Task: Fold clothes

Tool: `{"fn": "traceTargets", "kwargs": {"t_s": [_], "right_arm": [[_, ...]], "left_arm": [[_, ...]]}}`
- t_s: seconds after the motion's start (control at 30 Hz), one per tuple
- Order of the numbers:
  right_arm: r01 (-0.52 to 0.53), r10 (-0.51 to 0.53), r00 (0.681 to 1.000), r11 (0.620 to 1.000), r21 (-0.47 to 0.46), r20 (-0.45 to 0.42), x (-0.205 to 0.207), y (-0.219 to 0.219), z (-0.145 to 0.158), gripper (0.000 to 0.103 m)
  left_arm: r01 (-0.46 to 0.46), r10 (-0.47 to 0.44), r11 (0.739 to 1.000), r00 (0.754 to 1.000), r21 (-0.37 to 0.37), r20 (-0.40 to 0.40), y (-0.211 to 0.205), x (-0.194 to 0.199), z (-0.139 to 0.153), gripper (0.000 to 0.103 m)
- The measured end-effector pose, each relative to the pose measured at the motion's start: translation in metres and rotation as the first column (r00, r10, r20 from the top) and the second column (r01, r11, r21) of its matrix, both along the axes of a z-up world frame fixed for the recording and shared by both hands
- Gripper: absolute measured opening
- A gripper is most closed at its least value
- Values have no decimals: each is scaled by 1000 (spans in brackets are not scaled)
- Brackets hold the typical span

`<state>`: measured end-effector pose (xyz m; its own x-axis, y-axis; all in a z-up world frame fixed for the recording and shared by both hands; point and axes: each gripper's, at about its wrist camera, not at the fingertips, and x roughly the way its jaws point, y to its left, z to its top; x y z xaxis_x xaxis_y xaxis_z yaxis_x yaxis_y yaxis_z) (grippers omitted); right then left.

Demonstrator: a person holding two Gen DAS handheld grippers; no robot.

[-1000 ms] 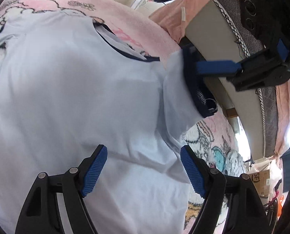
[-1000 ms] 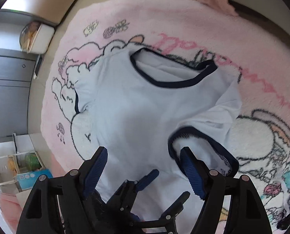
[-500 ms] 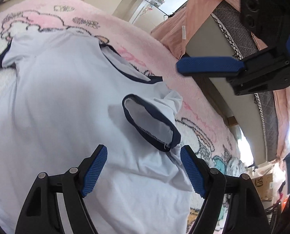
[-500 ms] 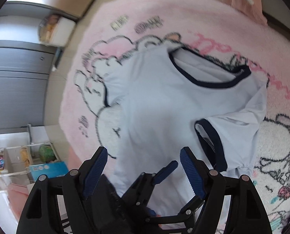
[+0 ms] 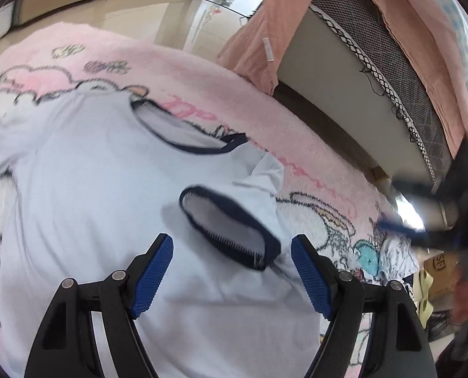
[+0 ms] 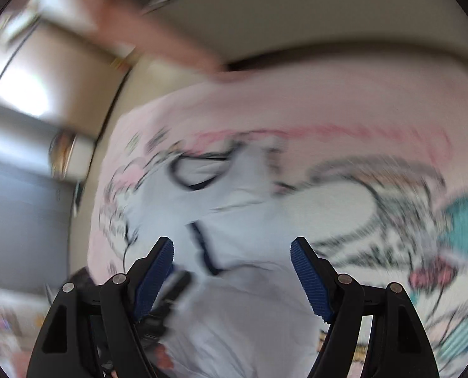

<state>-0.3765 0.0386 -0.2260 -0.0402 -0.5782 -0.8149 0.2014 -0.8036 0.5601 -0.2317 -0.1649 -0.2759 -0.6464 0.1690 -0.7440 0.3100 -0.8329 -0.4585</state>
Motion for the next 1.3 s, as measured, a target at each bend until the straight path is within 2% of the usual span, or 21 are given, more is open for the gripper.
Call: {"fn": "traceTargets", "kwargs": {"t_s": [0.03,0.07,0.17,0.23,0.33,0.37,0.47,0.57,0.7,0.8,0.87,0.93,1.03,1.07,1.17,1.3], "right_arm": [[52,-51,998,999,-15,37,0,15,-13,77],[78,-77,996,997,-12,38,3,24,-23,77],[124,-124,992,992,25,0,15,44,-46,77],[83,-79,994,995,54,-72,26,41,-52,77],[-4,20,985,995,95,-170,43,27,-50,77],[-32,61,973,991,128,-221,48,19,-46,77],[-100,201,905,957,274,-375,65,-8,-38,77],[-134,281,846,935,330,-453,80,-16,-41,77],[-172,372,781,900,400,-501,94,-25,-50,77],[-202,450,731,860,468,-512,103,-33,-58,77],[-212,492,688,839,501,-533,108,-38,-61,77],[-214,522,631,828,519,-573,114,-40,-62,77],[-202,555,557,812,548,-618,120,-43,-61,77],[-198,563,549,806,559,-618,121,-44,-62,77],[-193,574,544,795,575,-612,121,-45,-62,77],[-204,574,560,795,571,-598,120,-46,-60,77]], "left_arm": [[14,-14,1000,1000,-14,1,-1,-6,3,77],[28,-28,999,1000,-27,4,-1,-12,6,77],[79,-78,994,997,-80,18,-2,-32,14,77],[135,-133,983,991,-127,24,0,-49,20,77],[220,-217,966,976,-139,32,2,-76,25,77],[247,-245,958,969,-142,35,3,-85,26,77],[347,-341,929,938,-131,61,6,-111,26,77],[435,-426,890,900,-134,93,13,-132,22,77],[511,-473,835,856,-205,209,31,-144,6,77],[549,-500,809,830,-209,246,39,-144,-1,77],[562,-513,803,821,-197,251,44,-145,-3,77],[580,-526,788,808,-205,264,53,-145,-5,77],[616,-541,744,783,-260,308,68,-146,-7,77],[630,-549,727,772,-272,321,73,-146,-8,77],[652,-560,707,753,-275,347,78,-149,-12,77],[654,-553,707,748,-268,366,76,-154,-17,77]]}}
